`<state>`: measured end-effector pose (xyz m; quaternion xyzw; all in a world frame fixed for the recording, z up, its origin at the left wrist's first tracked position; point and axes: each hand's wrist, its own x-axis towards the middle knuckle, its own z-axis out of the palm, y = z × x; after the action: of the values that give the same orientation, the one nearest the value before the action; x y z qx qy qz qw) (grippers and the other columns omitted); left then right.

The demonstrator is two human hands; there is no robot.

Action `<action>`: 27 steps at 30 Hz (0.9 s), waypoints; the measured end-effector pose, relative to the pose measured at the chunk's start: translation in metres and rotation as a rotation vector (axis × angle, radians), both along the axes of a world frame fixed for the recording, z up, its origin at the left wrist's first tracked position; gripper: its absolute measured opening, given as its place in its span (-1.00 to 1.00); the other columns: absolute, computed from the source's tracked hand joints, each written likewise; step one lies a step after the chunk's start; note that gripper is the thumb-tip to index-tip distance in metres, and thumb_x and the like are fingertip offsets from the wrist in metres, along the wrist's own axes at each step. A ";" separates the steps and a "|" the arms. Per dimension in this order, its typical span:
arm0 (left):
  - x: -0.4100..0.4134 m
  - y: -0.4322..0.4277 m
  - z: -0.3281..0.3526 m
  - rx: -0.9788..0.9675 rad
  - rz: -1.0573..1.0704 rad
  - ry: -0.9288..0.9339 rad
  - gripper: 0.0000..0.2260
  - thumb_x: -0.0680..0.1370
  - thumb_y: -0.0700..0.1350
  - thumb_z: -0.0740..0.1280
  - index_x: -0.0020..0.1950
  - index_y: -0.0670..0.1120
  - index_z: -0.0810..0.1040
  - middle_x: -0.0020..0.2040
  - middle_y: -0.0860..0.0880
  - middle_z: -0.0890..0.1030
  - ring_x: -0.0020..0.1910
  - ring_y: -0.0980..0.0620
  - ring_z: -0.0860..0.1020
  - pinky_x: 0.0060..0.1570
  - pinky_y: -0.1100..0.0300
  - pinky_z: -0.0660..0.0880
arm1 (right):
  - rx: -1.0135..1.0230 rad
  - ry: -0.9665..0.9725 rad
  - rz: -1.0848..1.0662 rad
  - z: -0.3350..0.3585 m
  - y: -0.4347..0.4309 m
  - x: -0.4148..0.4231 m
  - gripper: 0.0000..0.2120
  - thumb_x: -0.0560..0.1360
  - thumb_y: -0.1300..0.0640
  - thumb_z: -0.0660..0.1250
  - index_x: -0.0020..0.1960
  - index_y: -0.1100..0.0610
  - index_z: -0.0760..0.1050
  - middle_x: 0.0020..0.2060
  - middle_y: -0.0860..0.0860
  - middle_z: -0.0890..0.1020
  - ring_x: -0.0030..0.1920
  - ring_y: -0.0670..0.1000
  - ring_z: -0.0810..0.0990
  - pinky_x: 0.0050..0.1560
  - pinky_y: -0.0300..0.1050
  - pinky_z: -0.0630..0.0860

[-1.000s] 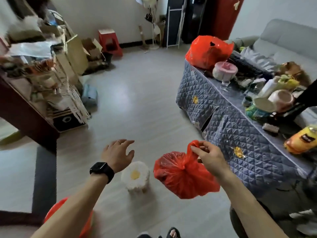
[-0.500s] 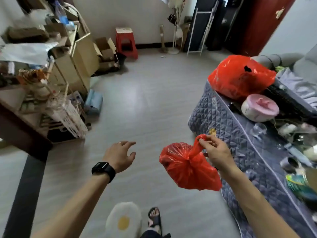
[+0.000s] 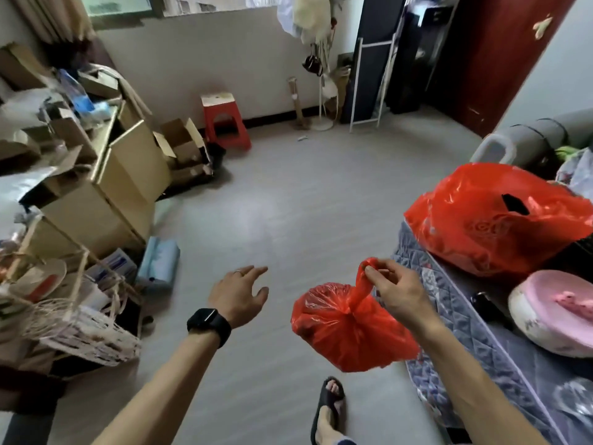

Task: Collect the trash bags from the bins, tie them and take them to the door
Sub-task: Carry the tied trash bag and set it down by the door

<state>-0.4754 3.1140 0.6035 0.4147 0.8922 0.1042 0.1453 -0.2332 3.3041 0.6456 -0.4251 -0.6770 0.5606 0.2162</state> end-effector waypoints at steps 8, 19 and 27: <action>-0.163 0.197 0.033 0.029 0.029 0.043 -0.53 0.55 0.14 0.25 0.47 0.17 0.35 0.44 0.01 0.44 0.39 -0.05 0.41 0.31 -0.01 0.40 | 0.001 0.026 0.003 0.017 0.201 -0.159 -0.97 0.51 -0.01 0.42 -0.11 -0.14 0.62 -0.11 -0.09 0.69 -0.06 -0.06 0.64 0.11 0.04 0.60; -0.382 0.483 0.025 0.043 -0.126 0.043 -0.53 0.55 0.15 0.23 0.47 0.21 0.32 0.46 0.04 0.41 0.44 -0.03 0.35 0.36 -0.03 0.34 | 0.047 0.019 -0.175 0.029 0.463 -0.341 -0.95 0.53 0.05 0.41 -0.07 -0.07 0.65 -0.09 -0.07 0.70 -0.01 -0.02 0.66 0.19 0.16 0.58; -0.481 0.726 0.052 0.029 -0.348 0.106 -0.50 0.56 0.14 0.23 0.50 0.20 0.26 0.46 0.03 0.40 0.42 -0.07 0.36 0.34 -0.01 0.34 | 0.019 0.072 -0.396 0.043 0.643 -0.416 -0.91 0.50 0.04 0.41 -0.10 -0.12 0.68 -0.10 -0.05 0.73 0.02 0.07 0.69 0.21 0.19 0.57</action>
<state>-0.9568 3.8396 0.6559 0.5697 0.8119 0.0683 0.1076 -0.6491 3.9471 0.6889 -0.5277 -0.5772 0.5155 0.3501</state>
